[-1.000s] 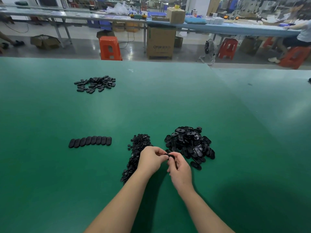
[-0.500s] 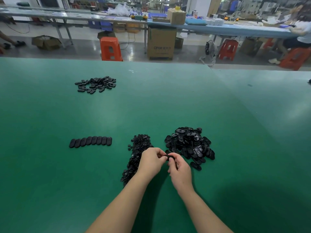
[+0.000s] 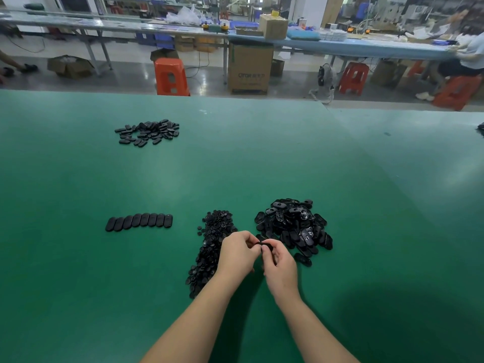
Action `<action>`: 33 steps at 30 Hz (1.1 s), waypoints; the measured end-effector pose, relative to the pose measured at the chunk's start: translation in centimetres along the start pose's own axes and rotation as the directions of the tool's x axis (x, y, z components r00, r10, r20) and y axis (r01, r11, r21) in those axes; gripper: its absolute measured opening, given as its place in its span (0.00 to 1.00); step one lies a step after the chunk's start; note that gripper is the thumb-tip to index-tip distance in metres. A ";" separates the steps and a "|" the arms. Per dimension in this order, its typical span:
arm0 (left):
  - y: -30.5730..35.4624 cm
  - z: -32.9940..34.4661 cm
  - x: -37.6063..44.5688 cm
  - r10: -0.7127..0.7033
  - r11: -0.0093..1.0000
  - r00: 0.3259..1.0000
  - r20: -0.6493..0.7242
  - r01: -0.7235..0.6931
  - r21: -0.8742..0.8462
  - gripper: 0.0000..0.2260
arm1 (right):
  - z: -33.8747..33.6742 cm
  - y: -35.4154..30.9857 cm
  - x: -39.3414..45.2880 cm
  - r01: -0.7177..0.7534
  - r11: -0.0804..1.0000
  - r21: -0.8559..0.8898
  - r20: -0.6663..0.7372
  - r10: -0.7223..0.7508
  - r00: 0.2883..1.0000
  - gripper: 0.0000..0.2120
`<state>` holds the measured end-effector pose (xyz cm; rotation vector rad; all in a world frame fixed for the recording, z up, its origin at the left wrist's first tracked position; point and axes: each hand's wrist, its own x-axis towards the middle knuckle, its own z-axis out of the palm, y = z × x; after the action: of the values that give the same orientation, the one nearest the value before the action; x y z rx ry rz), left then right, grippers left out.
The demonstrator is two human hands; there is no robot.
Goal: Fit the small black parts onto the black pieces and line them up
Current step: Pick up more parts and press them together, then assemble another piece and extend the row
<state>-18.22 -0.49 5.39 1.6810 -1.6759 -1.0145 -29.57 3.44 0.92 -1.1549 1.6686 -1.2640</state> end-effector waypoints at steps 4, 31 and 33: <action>-0.3 0.1 -0.1 0.066 0.996 0.998 -0.003 -0.066 0.060 0.04 | 0.0 0.0 0.0 0.008 1.000 0.005 -0.006 -0.008 1.000 0.05; -9.3 -9.9 1.3 -0.115 0.911 0.820 -0.560 0.312 0.270 0.09 | 0.1 -0.1 -0.1 0.029 1.000 -0.004 0.038 -0.029 0.999 0.06; -10.3 -10.2 1.3 -0.151 0.877 0.827 -0.542 0.365 0.313 0.10 | 0.1 -0.2 -0.1 0.028 1.000 -0.011 0.042 -0.028 0.999 0.06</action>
<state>-4.06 -2.31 2.58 2.2597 -1.3742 -0.2724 -29.39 3.53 1.06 -1.2076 1.6365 -1.2401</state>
